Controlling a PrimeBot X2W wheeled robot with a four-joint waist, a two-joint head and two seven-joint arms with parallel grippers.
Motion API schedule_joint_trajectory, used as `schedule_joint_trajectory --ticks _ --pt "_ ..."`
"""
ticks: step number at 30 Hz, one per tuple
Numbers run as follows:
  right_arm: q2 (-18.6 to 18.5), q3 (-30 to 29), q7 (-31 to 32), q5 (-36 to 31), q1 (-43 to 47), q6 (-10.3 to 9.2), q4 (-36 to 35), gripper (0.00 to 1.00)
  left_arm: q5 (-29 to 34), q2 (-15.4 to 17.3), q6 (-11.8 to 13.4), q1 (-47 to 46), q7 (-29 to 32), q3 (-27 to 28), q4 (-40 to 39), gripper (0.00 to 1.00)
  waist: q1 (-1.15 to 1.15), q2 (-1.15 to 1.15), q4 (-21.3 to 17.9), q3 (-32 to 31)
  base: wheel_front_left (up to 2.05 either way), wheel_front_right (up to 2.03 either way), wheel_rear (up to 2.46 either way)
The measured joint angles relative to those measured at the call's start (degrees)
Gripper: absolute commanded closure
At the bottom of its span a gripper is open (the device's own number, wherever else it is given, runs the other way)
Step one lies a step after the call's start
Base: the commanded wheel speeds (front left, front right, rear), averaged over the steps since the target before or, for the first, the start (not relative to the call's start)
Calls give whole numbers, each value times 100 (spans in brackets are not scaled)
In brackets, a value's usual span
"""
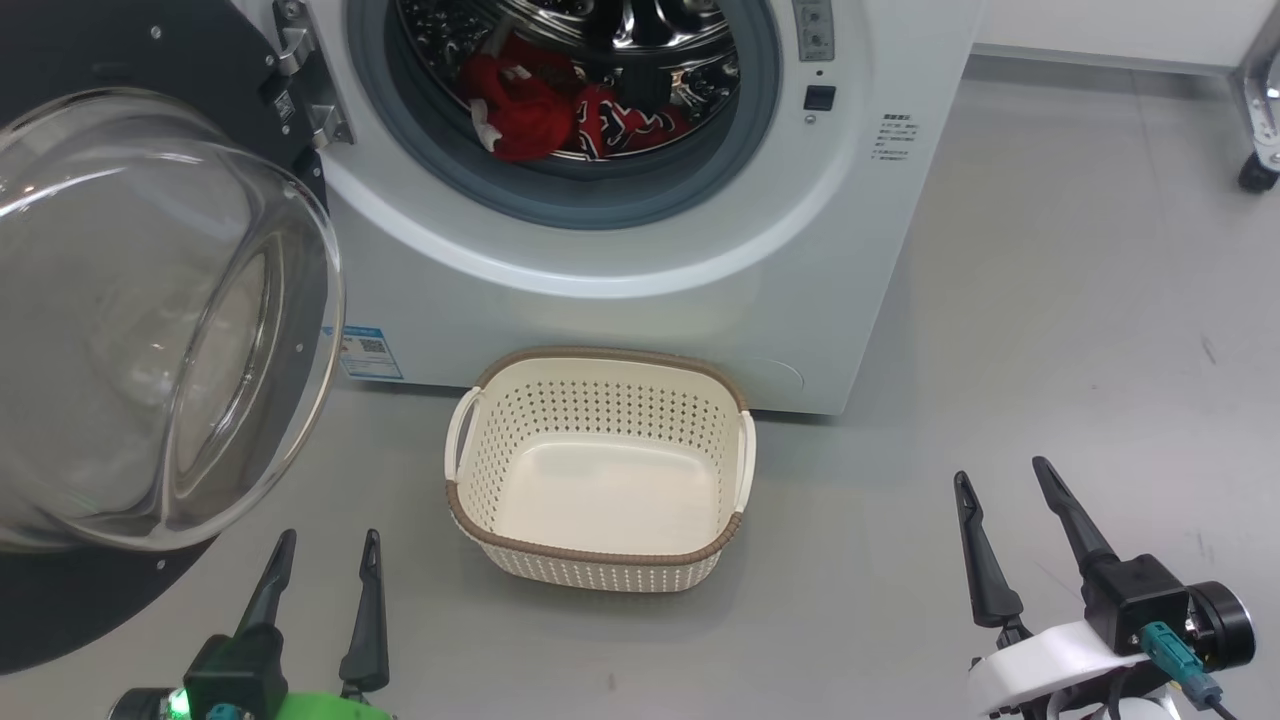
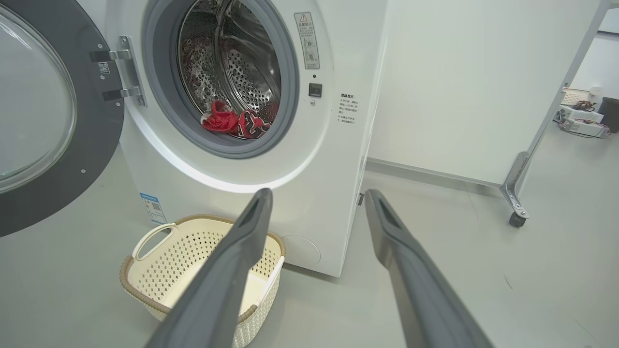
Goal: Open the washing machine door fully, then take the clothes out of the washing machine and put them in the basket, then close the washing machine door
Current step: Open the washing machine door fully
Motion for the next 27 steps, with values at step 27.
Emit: schedule_joint_trajectory --ticks 27 --pt "65 -55 0 1 330 -111 -234 0 252 0 136 163 238 -69 -140 0 0 0 -835 -119 0 0 0"
